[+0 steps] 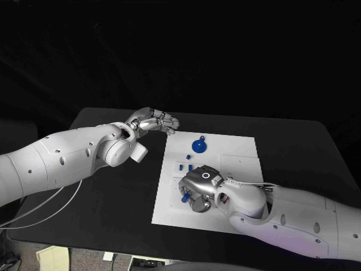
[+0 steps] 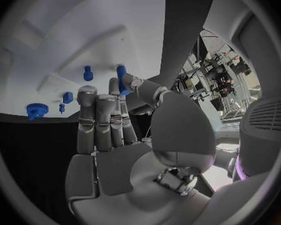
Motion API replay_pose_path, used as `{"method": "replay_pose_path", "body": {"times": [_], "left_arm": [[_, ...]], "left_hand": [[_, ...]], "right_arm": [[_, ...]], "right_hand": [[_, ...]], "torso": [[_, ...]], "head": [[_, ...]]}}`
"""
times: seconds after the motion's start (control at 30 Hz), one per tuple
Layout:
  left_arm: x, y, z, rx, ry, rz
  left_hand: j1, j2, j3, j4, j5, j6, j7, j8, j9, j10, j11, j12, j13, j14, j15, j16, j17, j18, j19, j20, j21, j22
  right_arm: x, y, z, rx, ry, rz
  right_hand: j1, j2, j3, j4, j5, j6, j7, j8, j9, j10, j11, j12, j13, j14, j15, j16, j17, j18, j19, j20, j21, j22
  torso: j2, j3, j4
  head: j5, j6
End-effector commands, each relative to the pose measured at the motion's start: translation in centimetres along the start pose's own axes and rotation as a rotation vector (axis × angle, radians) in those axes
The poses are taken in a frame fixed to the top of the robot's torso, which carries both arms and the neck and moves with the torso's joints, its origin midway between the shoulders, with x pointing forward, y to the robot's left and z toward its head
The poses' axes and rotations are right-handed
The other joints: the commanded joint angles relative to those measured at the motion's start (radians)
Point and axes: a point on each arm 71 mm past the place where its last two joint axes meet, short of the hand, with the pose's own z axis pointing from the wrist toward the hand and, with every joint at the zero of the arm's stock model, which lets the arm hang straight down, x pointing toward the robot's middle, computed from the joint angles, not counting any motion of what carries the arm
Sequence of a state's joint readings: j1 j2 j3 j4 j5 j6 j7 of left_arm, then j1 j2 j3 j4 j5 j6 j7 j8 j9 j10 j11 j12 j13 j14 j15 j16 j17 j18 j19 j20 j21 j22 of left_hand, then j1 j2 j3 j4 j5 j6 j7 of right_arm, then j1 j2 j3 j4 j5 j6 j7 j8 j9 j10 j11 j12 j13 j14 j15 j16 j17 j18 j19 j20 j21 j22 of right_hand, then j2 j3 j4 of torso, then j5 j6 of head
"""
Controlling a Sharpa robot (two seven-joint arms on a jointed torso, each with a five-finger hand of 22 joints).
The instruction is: Assemble the parts on the task board
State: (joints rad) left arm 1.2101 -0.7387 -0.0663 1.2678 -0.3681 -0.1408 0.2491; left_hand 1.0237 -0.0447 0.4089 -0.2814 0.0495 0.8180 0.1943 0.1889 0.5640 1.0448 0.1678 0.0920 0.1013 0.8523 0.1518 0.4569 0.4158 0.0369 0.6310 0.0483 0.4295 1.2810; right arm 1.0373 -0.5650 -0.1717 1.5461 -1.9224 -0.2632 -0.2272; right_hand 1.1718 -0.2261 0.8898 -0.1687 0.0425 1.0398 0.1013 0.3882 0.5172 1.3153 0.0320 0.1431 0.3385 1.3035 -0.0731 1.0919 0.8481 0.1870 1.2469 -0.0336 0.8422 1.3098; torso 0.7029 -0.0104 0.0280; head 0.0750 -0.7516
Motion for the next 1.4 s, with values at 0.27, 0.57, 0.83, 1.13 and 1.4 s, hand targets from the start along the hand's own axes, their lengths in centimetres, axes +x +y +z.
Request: {"method": "replay_pose_path", "body": {"times": [0.27,0.57,0.83,1.13,1.4], "left_arm": [[0.2,-0.1,0.0,0.004,0.014,-0.007],[0.2,-0.1,0.1,0.004,0.017,-0.008],[0.3,-0.2,0.1,0.007,0.017,-0.008],[0.5,-0.2,0.2,0.007,0.020,-0.009],[0.3,-0.2,0.1,0.005,0.016,-0.008]], "left_hand": [[-0.011,0.002,0.002,0.004,0.002,-0.007,0.000,0.004,-0.001,0.003,0.005,0.004,-0.002,0.006,-0.001,-0.005,0.002,0.019,0.008,0.002,-0.007,0.002],[-0.011,0.002,0.002,0.004,0.002,-0.007,0.000,0.005,-0.002,0.003,0.005,0.004,-0.003,0.006,-0.001,-0.005,0.003,0.019,0.008,0.002,-0.008,0.002],[-0.011,0.003,0.002,0.004,0.002,-0.007,0.000,0.005,-0.002,0.003,0.005,0.004,-0.003,0.006,-0.001,-0.006,0.003,0.019,0.008,0.002,-0.008,0.003],[-0.011,0.003,0.003,0.004,0.002,-0.007,0.000,0.005,-0.002,0.003,0.005,0.004,-0.003,0.006,-0.001,-0.007,0.004,0.019,0.008,0.002,-0.008,0.003],[-0.011,0.003,0.003,0.004,0.002,-0.007,0.000,0.005,-0.002,0.003,0.005,0.004,-0.004,0.006,-0.001,-0.007,0.004,0.019,0.008,0.002,-0.009,0.004]], "right_arm": [[0.6,-0.4,-0.4,0.017,0.027,-0.018],[0.5,-0.2,-0.2,0.013,0.021,-0.016],[0.6,0.7,0.5,-0.015,0.054,-0.018],[1.0,0.8,0.9,-0.007,0.106,-0.035],[0.9,0.4,0.7,0.006,0.075,-0.008]], "right_hand": [[-0.006,0.011,0.007,-0.004,0.006,0.015,-0.006,0.005,0.010,0.005,0.000,0.005,0.001,-0.001,-0.006,0.007,0.000,0.075,0.000,-0.001,0.004,0.015],[-0.007,0.011,0.008,-0.004,0.006,0.016,-0.006,0.005,0.011,0.006,0.000,0.006,0.001,-0.001,-0.007,0.007,0.000,0.075,0.000,-0.001,0.005,0.015],[-0.008,0.010,0.008,-0.005,0.006,0.016,-0.006,0.005,0.011,0.006,0.000,0.006,0.002,-0.001,-0.007,0.008,0.000,0.075,-0.001,-0.001,0.006,0.015],[-0.011,0.013,0.009,-0.007,0.006,0.014,-0.005,0.003,0.012,0.003,0.001,0.004,0.003,-0.004,-0.006,0.007,0.000,0.075,-0.004,0.000,0.006,0.016],[-0.018,0.011,0.013,-0.011,0.006,0.010,-0.003,-0.001,0.013,-0.002,0.003,0.002,0.004,-0.008,-0.004,0.007,0.000,0.075,-0.010,0.002,0.006,0.016]], "torso": [[0.001,0.0017,-0.0005],[0.001,0.0005,-0.0002],[0.001,-0.0006,0.0009],[0.000,-0.0022,0.0017],[0.000,-0.0007,0.0010]], "head": [[0.002,0.001],[0.001,0.003],[-0.004,0.001],[-0.004,-0.003],[-0.003,-0.003]]}}
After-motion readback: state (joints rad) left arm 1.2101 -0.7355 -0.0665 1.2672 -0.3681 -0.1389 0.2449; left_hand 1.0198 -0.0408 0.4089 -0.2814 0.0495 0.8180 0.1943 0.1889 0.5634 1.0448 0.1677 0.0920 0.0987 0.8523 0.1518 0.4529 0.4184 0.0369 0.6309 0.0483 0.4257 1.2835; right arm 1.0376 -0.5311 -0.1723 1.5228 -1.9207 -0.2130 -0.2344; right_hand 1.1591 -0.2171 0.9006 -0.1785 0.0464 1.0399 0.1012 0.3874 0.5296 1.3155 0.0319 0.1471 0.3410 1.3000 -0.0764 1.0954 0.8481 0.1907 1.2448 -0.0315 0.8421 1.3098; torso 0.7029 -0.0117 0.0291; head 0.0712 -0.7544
